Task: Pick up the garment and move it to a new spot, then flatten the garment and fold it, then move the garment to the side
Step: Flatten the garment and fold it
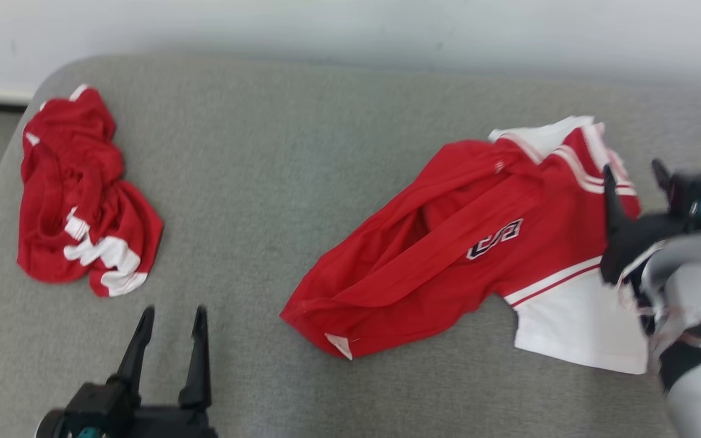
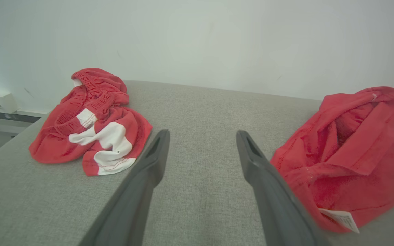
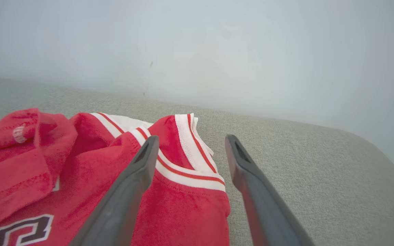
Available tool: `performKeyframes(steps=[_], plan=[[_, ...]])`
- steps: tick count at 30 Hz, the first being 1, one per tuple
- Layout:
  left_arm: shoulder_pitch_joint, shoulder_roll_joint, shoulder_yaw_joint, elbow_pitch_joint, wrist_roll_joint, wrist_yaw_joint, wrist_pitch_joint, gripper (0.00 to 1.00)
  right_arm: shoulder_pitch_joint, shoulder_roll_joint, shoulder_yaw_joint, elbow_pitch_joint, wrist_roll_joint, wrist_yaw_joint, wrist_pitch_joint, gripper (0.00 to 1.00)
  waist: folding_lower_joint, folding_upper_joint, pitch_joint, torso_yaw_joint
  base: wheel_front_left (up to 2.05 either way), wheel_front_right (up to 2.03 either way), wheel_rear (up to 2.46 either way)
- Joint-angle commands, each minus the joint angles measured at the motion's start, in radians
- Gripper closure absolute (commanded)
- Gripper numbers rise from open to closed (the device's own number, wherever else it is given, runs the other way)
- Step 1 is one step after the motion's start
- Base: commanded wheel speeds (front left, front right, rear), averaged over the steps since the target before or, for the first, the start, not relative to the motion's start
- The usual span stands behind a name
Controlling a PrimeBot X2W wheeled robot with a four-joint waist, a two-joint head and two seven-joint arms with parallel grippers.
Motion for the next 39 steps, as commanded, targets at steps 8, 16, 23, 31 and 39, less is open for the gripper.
performKeyframes(steps=[8,16,23,31,39], plan=[[0.086,0.001,0.054,0.066,-0.006,0.015,-0.001,0.0,0.271,0.066,0.063,-0.249,0.042,-0.003,-0.103,0.0,0.0001,-0.0001,-0.195,-0.141,0.0,0.0,0.0],[0.127,0.001,0.082,0.086,-0.005,0.023,-0.001,0.0,0.541,0.074,0.128,-0.58,0.082,-0.003,-0.107,0.0,0.0001,-0.0001,-0.263,-0.197,0.0,0.0,0.0],[0.166,0.001,0.088,0.077,0.001,0.031,-0.001,0.0,0.69,0.12,0.078,-0.668,0.06,-0.003,-0.105,0.0,0.0001,-0.0001,-0.295,-0.223,0.0,0.0,0.0],[0.198,0.001,0.096,0.077,0.017,0.025,-0.001,0.0,0.774,0.165,0.039,-0.686,0.036,-0.003,-0.105,0.0,0.0001,-0.0001,-0.308,-0.227,0.0,0.0,0.0],[0.218,0.001,0.095,0.063,0.017,0.019,-0.001,0.0,0.772,0.18,0.049,-0.671,0.052,-0.003,-0.105,0.0,0.0001,-0.0001,-0.3,-0.215,0.0,0.0,0.0]])
